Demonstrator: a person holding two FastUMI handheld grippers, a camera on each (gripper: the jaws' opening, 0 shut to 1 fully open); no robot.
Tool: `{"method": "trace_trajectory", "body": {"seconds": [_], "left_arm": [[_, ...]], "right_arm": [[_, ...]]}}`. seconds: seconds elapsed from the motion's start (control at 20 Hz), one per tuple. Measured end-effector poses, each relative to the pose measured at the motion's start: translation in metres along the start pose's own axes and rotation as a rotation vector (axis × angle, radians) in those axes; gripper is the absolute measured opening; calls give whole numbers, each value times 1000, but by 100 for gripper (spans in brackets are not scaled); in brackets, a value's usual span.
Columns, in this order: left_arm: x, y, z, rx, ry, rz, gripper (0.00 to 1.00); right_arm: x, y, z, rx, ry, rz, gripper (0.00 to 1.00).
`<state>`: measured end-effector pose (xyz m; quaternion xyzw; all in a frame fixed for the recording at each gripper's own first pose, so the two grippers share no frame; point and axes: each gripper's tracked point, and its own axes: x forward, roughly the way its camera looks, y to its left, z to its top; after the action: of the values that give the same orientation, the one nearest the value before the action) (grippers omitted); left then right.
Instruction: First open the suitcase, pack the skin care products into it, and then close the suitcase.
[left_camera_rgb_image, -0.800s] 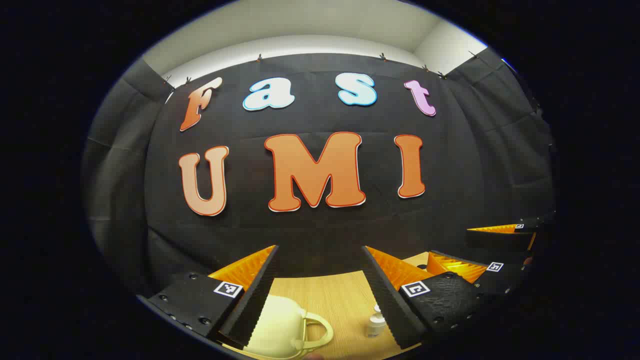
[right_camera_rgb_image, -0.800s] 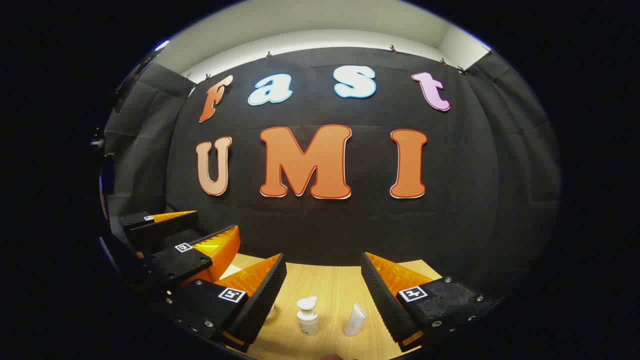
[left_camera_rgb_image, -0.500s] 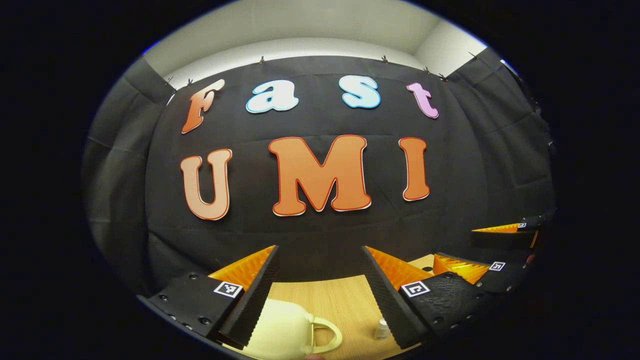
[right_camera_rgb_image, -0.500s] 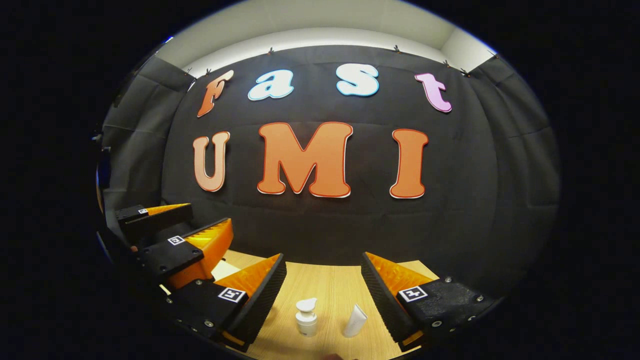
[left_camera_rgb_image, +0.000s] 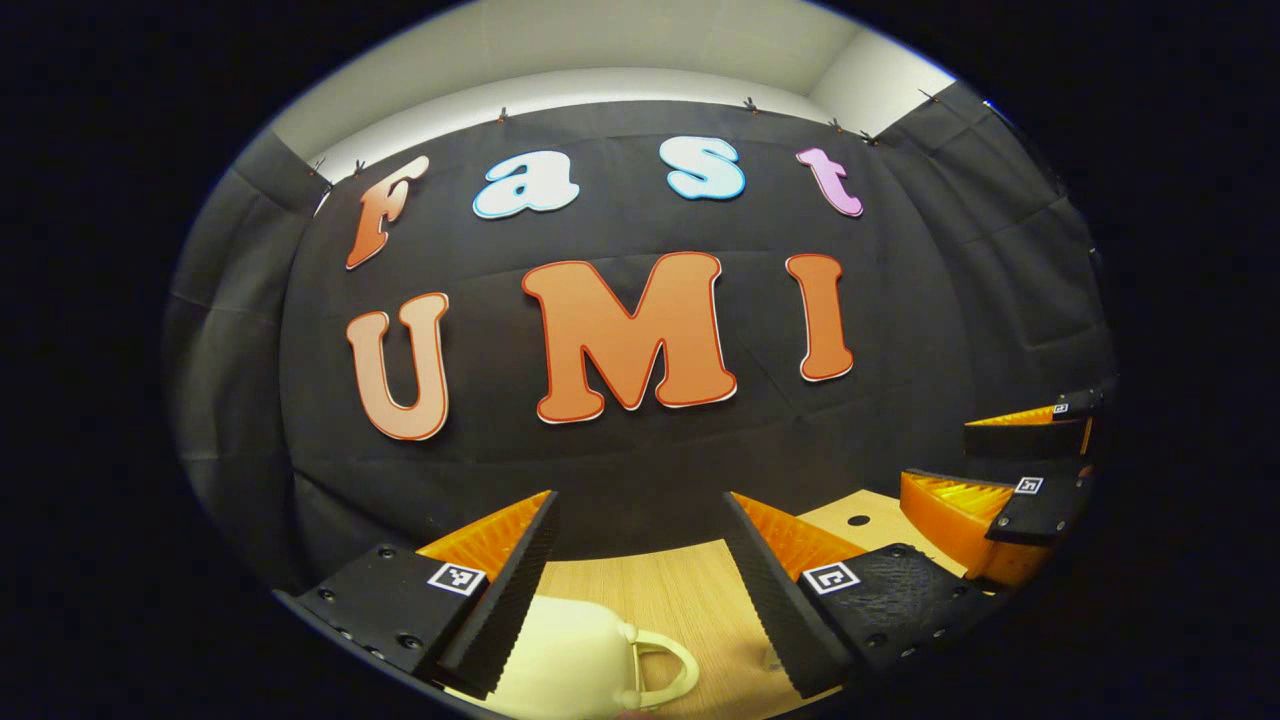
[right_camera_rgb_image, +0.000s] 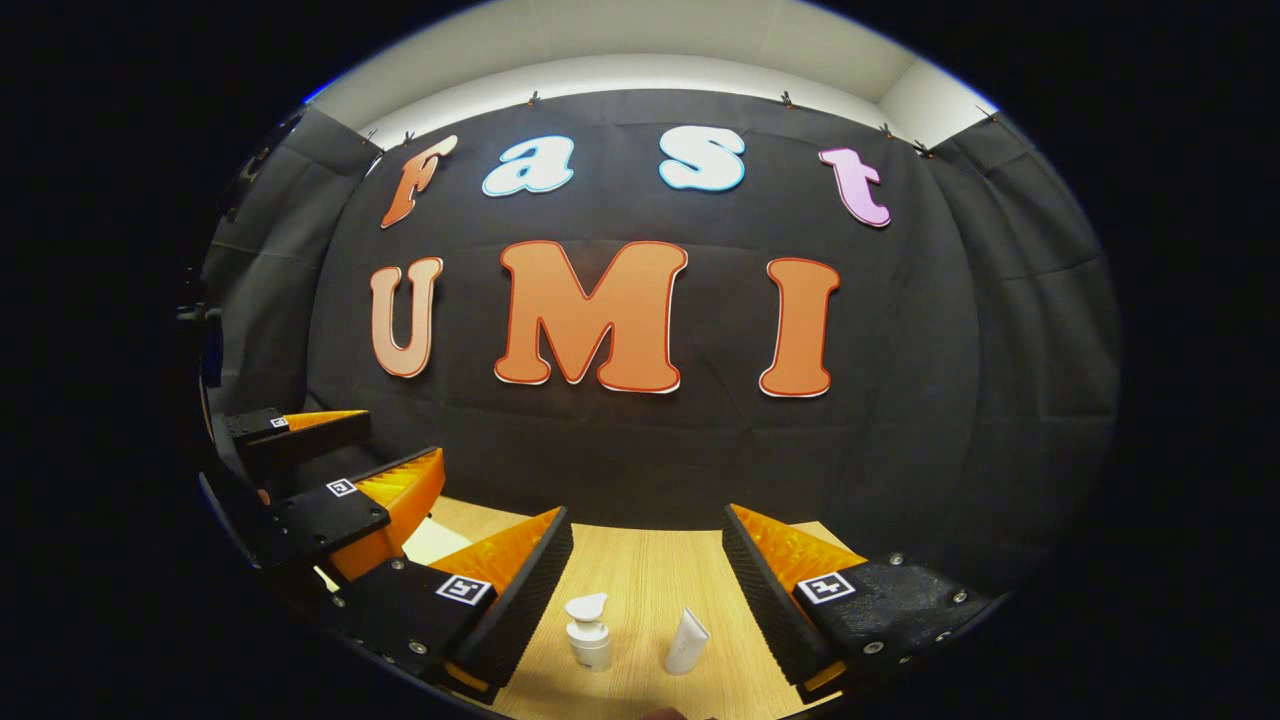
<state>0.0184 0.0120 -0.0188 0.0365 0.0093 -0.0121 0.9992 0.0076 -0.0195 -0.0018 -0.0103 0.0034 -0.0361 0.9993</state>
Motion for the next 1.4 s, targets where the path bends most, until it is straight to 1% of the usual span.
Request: {"method": "trace_trajectory", "body": {"seconds": [0.15, 0.3, 0.45, 0.55, 0.75, 0.9, 1.1, 1.25, 1.35, 1.4], "left_arm": [[1, -3, -9, 35, 14, -6, 99], [4, -11, -31, 86, 59, -35, 99], [6, -19, -63, 163, 115, -77, 99], [7, -25, -88, 238, 156, -110, 99], [9, -34, -135, 327, 245, -168, 99], [5, -41, -174, 435, 302, -207, 99], [4, -38, -217, 529, 370, -235, 99], [11, -34, -235, 575, 412, -249, 98], [13, -39, -243, 618, 409, -285, 98], [5, -42, -248, 644, 410, -312, 100]], "right_arm": [[0, -11, 2, -8, -9, -19, 95], [0, -25, 6, -24, -17, -41, 95], [-2, -41, 8, -35, -18, -71, 95], [-3, -53, 8, -41, -18, -98, 95], [-5, -71, 8, -53, -12, -142, 95], [-7, -81, 6, -59, -8, -167, 95], [-9, -85, 4, -61, 2, -183, 95], [-9, -86, 3, -63, 5, -185, 95], [-9, -83, 3, -61, 8, -180, 95], [-9, -81, 4, -59, 3, -177, 95]]}}
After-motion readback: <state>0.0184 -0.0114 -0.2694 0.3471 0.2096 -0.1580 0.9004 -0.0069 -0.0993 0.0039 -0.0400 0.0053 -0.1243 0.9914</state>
